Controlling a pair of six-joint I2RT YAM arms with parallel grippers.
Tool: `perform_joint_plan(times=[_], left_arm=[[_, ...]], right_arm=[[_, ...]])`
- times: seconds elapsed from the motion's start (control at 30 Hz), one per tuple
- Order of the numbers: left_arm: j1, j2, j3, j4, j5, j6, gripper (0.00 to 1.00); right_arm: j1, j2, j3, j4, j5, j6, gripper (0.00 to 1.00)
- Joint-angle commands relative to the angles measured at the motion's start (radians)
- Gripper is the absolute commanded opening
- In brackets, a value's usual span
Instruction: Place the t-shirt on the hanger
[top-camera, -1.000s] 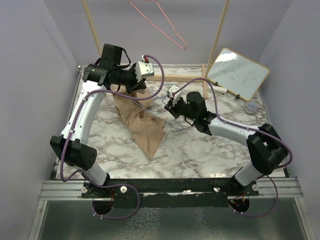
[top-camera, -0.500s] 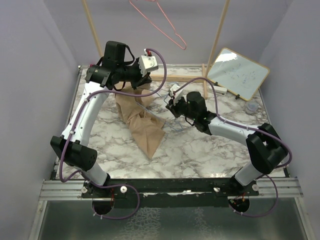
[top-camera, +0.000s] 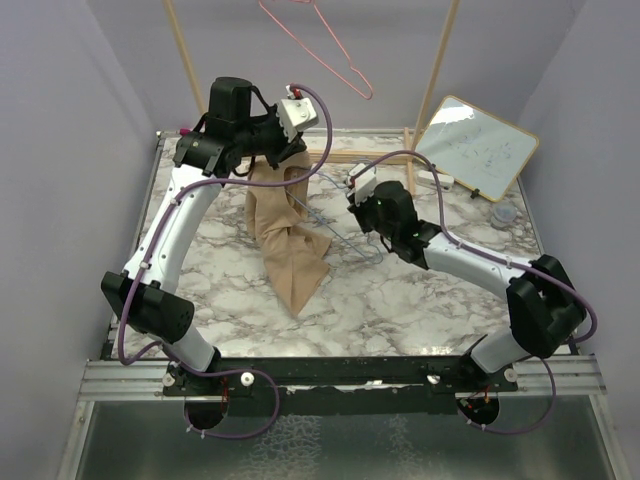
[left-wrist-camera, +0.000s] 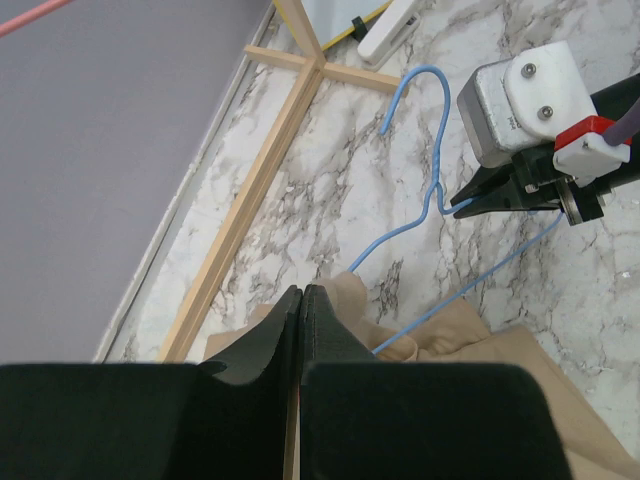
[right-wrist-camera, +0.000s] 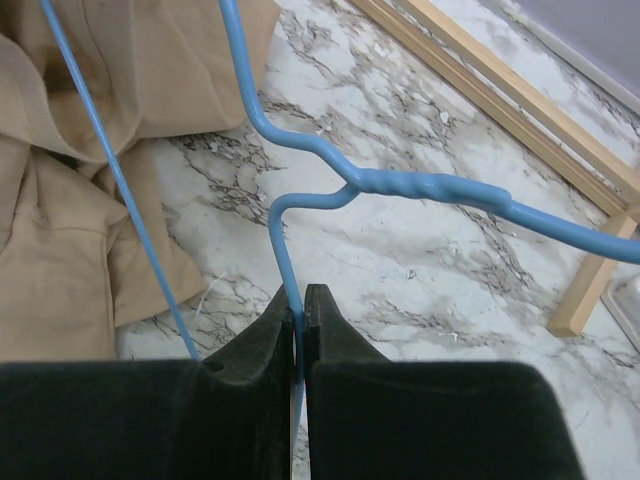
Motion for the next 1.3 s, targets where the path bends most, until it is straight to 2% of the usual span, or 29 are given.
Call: perform_joint_plan(times=[0.0, 0.17, 0.3, 0.57, 0.7, 0.93, 1.27], left_arm=[[-0.016, -0.025, 0.006, 0.071, 0.002, -0.060, 0.00], [-0.046, -0.018, -0.017, 0.077, 0.010, -0.079, 0.00], [-0.069, -0.017, -0.041, 0.094, 0.004, -0.095, 0.00], [-0.093, -0.001, -0.055, 0.104, -0.003, -0.107, 0.00], [-0.101, 0.007, -0.062, 0.102, -0.004, -0.102, 0.00], [-0.112, 0.002, -0.101, 0.092, -0.016, -0.078, 0.00], [-0.114, -0.086, -0.286, 0.097, -0.079, 0.006, 0.00]], right_arm=[[0.004, -0.028, 0.067, -0.092, 0.030, -0.037, 0.01], [0.011, 0.009, 0.132, -0.157, -0.022, -0.068, 0.01], [0.023, 0.010, 0.142, -0.146, -0.037, -0.055, 0.01], [0.039, -0.057, 0.039, 0.044, -0.140, -0.019, 0.01], [0.040, -0.070, 0.021, 0.088, -0.165, -0.037, 0.01], [0.039, -0.093, 0.001, 0.140, -0.111, -0.021, 0.01], [0.040, -0.151, -0.015, 0.118, -0.072, -0.046, 0.01]])
